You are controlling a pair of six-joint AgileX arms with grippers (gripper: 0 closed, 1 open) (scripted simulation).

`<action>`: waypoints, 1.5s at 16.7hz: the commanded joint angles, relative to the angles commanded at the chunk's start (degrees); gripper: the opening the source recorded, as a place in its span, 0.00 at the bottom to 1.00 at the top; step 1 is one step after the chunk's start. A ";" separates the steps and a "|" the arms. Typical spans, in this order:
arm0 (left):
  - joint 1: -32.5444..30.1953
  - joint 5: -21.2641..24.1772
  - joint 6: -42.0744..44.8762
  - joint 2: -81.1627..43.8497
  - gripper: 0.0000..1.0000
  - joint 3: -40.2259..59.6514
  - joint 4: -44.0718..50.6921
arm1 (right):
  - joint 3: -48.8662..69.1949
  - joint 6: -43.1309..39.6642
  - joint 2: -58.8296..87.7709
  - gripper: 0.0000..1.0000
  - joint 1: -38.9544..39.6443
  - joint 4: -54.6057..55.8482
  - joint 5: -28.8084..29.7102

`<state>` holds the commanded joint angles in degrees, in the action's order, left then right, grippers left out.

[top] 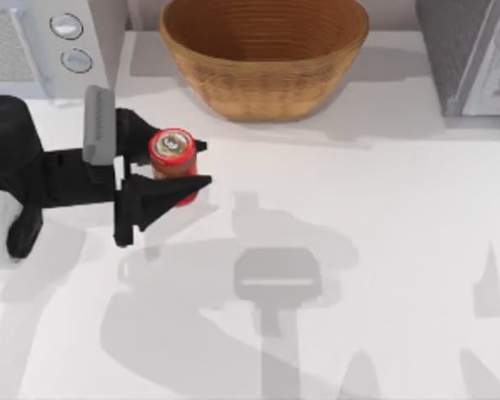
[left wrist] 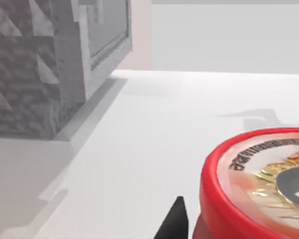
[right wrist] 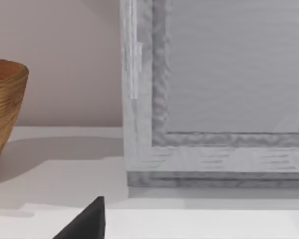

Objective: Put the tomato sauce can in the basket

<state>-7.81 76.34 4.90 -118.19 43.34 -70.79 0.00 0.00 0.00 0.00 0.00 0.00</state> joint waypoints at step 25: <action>-8.10 -33.96 -4.46 -0.48 0.00 33.61 13.81 | 0.00 0.00 0.00 1.00 0.00 0.00 0.00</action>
<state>-15.91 42.38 0.44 -118.67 76.95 -56.99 0.00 0.00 0.00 0.00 0.00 0.00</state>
